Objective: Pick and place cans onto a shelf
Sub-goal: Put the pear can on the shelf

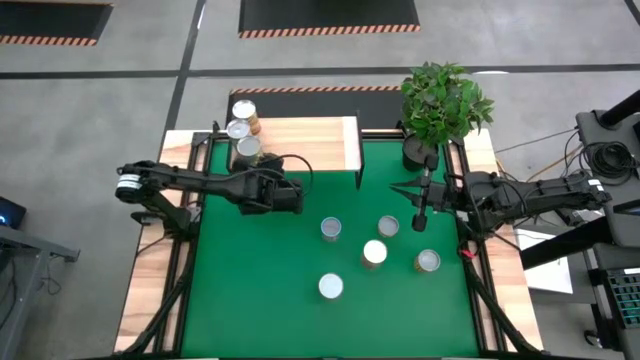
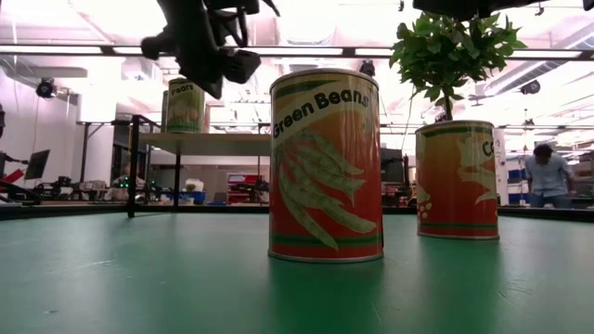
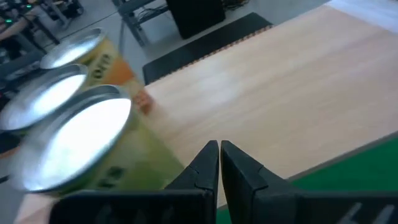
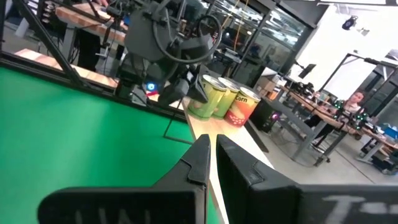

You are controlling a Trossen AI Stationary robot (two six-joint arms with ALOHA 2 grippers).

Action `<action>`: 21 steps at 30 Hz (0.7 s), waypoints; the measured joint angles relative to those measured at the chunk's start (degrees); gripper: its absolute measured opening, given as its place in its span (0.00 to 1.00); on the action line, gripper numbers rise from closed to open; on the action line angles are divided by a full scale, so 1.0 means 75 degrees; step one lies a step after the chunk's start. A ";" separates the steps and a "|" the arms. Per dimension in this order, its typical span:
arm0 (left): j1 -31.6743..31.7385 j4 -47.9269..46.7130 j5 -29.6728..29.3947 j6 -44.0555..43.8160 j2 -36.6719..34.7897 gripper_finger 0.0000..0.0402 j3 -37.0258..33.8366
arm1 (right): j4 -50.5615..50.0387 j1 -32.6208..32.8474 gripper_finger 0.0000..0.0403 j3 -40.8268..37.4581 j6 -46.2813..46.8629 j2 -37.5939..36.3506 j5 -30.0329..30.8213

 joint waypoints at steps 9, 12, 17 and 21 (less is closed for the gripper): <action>0.0012 -0.2294 0.0347 -0.1808 -0.0006 0.00 0.0330 | -0.0003 0.0000 0.04 -0.0001 -0.0007 0.0000 0.0000; 0.0015 -0.2396 0.0610 -0.1818 -0.0009 0.00 0.0330 | -0.0007 0.0000 0.04 -0.0001 -0.0010 0.0000 0.0000; -0.0011 -0.2341 0.0720 -0.1808 -0.0008 0.00 0.0486 | -0.0025 0.0000 0.04 -0.0001 -0.0013 0.0000 0.0000; -0.0063 -0.2253 0.0662 -0.1479 -0.0009 0.00 0.0937 | -0.0030 0.0001 0.04 -0.0007 -0.0043 0.0000 0.0000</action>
